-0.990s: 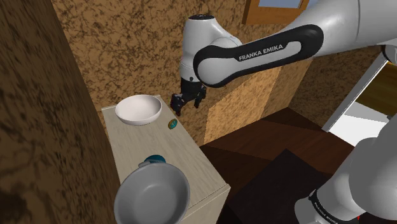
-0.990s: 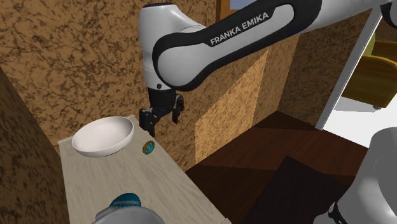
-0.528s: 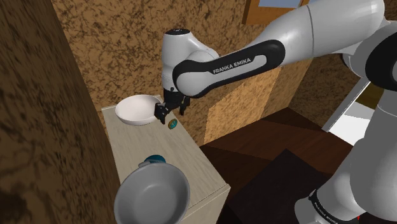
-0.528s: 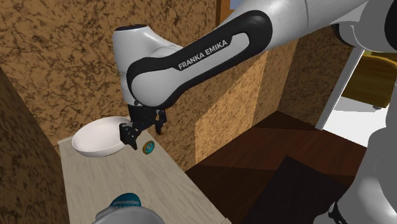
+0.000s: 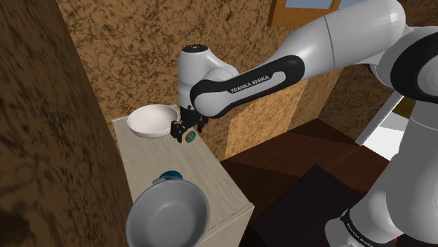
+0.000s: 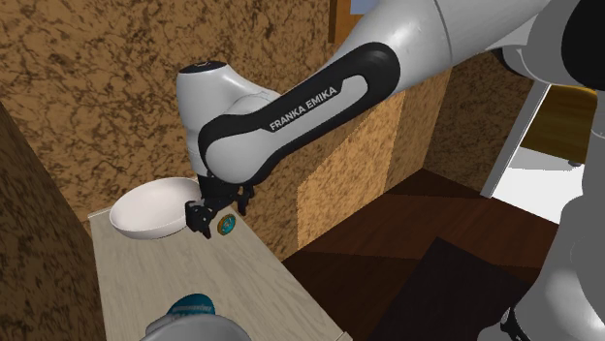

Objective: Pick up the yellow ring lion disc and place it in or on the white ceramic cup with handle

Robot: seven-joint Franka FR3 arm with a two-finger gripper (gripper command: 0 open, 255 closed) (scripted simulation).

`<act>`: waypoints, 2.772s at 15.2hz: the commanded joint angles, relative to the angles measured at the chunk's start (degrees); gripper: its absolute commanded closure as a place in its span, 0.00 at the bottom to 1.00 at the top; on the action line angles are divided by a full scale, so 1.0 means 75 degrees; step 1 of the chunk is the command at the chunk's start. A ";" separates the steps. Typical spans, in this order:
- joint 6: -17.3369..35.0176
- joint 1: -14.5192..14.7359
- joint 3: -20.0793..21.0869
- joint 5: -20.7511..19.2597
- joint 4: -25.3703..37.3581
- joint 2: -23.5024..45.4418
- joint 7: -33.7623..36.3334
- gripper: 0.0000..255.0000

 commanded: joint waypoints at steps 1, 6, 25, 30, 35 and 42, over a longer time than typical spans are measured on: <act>0.0017 0.0003 -0.0002 -0.0006 -0.0001 0.0014 0.0005 0.00; 0.0016 0.0003 -0.0002 -0.0006 -0.0001 0.0013 0.0005 1.00; -0.0878 -0.0033 0.0065 0.0185 0.0539 -0.0364 -0.0144 1.00; -0.1344 -0.0039 0.0087 0.0255 0.0879 -0.0498 -0.0203 1.00; -0.1823 -0.0037 0.0104 0.0307 0.1269 -0.0593 -0.0252 1.00; -0.2517 -0.0022 0.0123 0.0349 0.1908 -0.0653 -0.0303 1.00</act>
